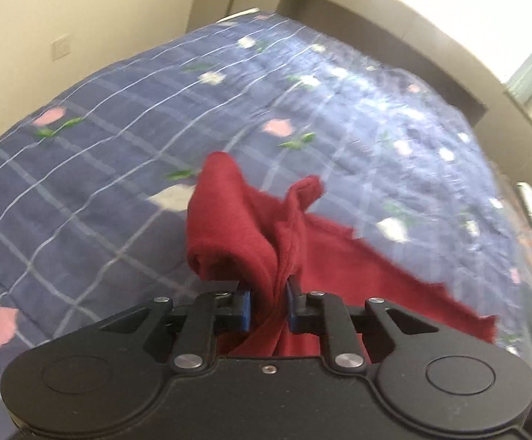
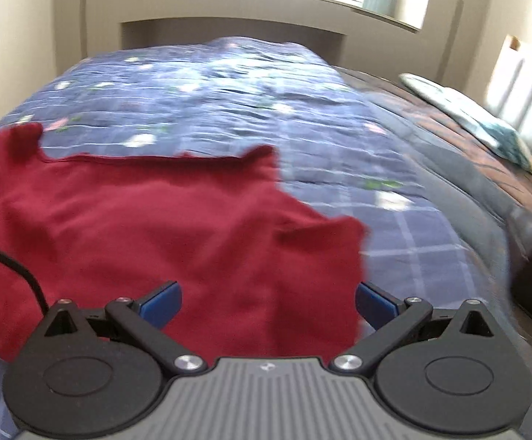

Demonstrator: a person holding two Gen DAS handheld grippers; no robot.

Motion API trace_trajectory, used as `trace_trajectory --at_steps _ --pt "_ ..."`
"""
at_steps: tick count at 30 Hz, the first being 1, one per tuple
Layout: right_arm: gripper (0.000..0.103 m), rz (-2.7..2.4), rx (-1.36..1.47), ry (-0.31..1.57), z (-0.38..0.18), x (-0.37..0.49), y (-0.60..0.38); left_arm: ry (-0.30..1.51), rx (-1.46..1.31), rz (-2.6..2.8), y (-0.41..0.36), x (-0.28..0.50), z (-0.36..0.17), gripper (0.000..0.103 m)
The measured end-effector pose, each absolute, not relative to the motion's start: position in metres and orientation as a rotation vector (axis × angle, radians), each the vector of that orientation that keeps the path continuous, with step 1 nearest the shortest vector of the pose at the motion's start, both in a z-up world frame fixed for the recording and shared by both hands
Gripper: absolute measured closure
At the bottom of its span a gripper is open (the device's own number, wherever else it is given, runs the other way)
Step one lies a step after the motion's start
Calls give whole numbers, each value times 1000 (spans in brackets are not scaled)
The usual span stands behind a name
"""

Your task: Fold small clothes

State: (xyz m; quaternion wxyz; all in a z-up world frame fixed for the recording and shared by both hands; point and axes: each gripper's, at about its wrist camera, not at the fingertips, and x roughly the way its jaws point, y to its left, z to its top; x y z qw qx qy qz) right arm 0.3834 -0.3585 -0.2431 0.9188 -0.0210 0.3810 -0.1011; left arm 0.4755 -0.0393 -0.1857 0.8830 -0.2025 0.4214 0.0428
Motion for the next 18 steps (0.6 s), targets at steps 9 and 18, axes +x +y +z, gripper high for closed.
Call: trace_trajectory --at_steps 9,18 --pt "0 -359 21 805 -238 343 -417 854 -310 -172 -142 470 -141 85" --pt "0 -481 73 868 -251 316 -456 983 -188 -427 -251 449 -183 85"
